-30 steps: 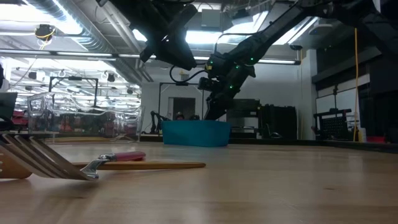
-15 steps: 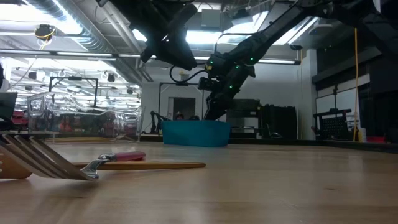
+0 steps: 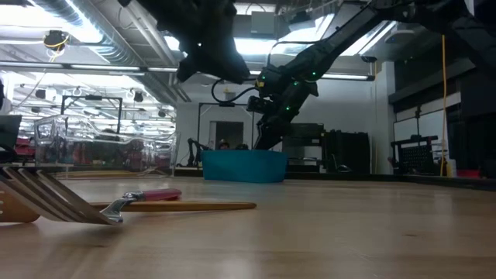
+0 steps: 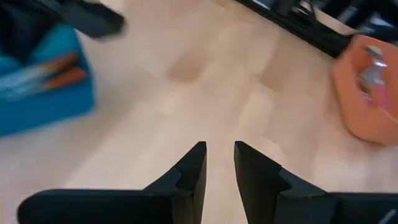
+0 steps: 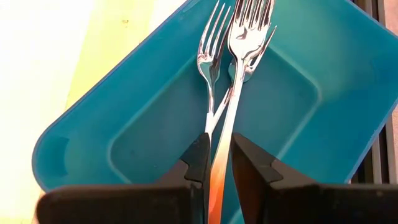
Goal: Sort silverware by color (type)
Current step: Put the pink fork into the orange bin
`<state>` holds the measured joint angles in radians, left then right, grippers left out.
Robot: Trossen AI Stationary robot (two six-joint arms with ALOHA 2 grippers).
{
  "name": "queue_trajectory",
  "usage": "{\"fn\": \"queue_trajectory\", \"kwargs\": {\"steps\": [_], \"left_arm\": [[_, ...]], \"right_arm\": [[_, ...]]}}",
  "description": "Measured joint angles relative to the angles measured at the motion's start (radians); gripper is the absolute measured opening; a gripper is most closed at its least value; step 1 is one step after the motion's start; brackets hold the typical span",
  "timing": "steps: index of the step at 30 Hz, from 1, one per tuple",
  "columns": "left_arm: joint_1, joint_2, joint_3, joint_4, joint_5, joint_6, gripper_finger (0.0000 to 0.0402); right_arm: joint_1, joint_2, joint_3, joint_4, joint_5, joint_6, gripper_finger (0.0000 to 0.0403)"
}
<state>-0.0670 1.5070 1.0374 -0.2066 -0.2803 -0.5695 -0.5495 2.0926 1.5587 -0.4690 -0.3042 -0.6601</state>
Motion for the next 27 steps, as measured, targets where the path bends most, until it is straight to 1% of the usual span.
{"fn": "queue_trajectory", "kwargs": {"steps": [3, 6, 13, 15, 19, 27], "left_arm": [[-0.024, 0.000, 0.000, -0.031, 0.059, -0.056, 0.0076], [-0.056, 0.000, 0.000, -0.082, 0.088, -0.124, 0.0076], [-0.143, 0.000, 0.000, -0.188, 0.093, -0.362, 0.0076], [-0.167, 0.000, 0.000, -0.197, 0.099, -0.436, 0.0076], [-0.206, 0.000, 0.000, -0.206, 0.145, -0.562, 0.0076], [-0.274, 0.014, 0.000, -0.211, 0.142, -0.736, 0.0076]], "right_arm": [[0.000, 0.000, 0.000, 0.000, 0.000, 0.000, 0.0053], [0.000, 0.000, 0.000, 0.000, 0.000, 0.000, 0.0053], [0.000, -0.010, -0.001, -0.019, 0.000, 0.000, 0.0053], [0.008, -0.032, -0.001, -0.031, 0.002, 0.000, 0.0053], [0.024, -0.093, -0.001, -0.043, 0.023, 0.000, 0.0053], [0.091, -0.224, -0.001, -0.103, 0.034, 0.000, 0.0053]]}}
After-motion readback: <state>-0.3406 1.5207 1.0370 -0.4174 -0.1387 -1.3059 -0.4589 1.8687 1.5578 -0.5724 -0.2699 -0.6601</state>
